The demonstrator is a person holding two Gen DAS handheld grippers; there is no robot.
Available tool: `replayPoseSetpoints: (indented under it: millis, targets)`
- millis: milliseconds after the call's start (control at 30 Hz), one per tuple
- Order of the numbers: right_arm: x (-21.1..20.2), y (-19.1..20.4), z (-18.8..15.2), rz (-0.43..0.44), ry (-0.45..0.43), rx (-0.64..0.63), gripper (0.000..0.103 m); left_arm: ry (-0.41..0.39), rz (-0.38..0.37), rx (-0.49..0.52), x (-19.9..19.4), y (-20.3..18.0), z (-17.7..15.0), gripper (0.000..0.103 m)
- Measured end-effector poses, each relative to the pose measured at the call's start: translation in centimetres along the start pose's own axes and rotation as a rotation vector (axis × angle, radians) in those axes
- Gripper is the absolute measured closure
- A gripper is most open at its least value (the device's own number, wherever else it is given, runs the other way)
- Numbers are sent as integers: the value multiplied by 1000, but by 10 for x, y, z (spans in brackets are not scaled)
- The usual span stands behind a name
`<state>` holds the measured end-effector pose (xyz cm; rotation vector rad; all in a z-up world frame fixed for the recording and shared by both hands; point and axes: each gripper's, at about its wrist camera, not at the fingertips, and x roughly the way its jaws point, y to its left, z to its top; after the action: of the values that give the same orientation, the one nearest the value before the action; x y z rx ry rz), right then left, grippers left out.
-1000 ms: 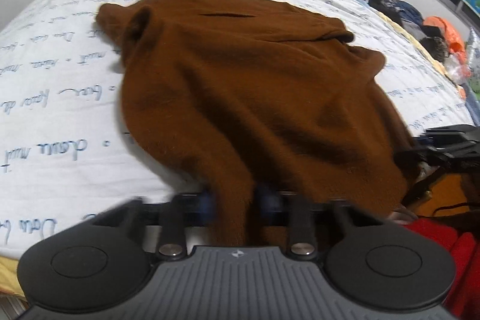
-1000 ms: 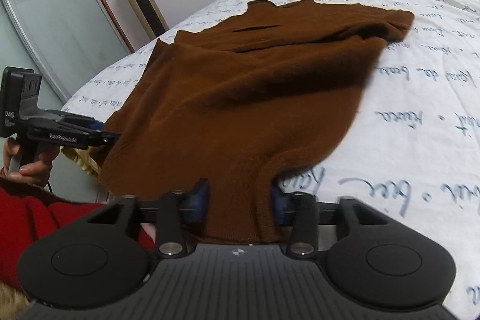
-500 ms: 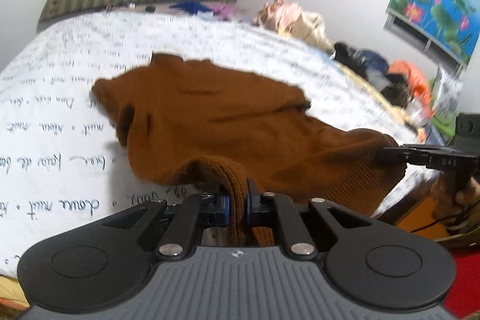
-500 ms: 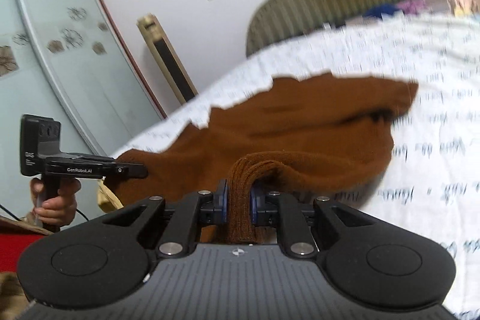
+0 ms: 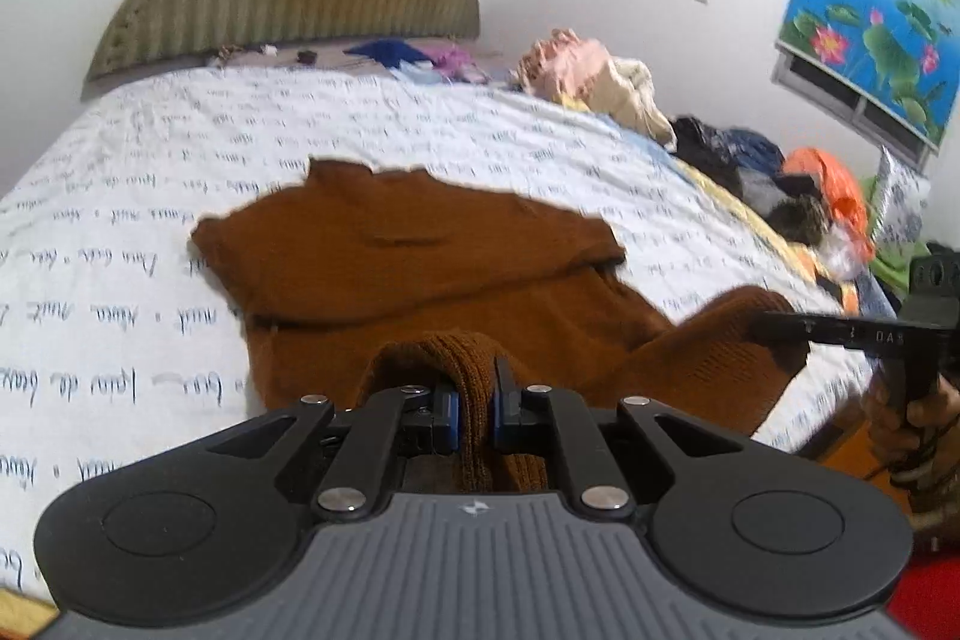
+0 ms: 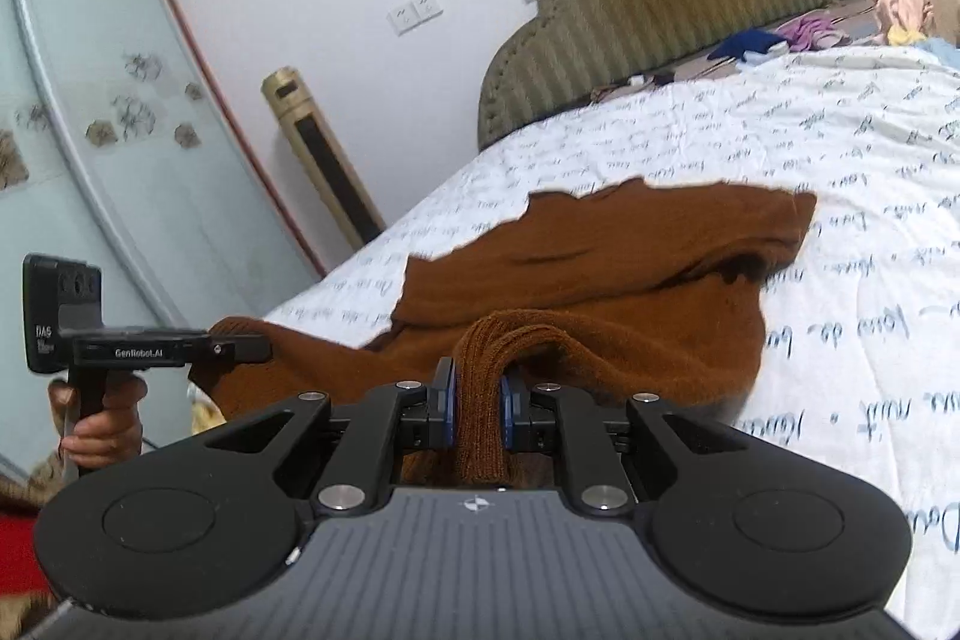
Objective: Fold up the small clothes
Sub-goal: 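Fold the held hem up over the sweater body toward the collar with both grippers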
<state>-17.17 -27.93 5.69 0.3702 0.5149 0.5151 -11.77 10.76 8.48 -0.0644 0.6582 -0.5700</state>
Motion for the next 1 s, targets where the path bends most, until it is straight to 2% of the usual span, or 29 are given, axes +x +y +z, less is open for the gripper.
replayPoseSetpoints:
  millis: [100, 467, 567, 700, 1000]
  targets:
    - [7, 0, 9, -39, -33, -5, 85, -22, 15, -22, 8, 3, 15, 93]
    - [39, -18, 39, -48, -74, 21, 85, -34, 119, -31, 48, 5, 57, 93]
    - [48, -22, 45, -60, -81, 24, 85, -35, 157, -32, 58, 4, 64, 93]
    - [55, -27, 50, -59, -89, 33, 85, -30, 155, -38, 65, 3, 68, 93]
    - [75, -38, 67, -75, -108, 55, 85, -16, 226, -44, 88, 10, 81, 93]
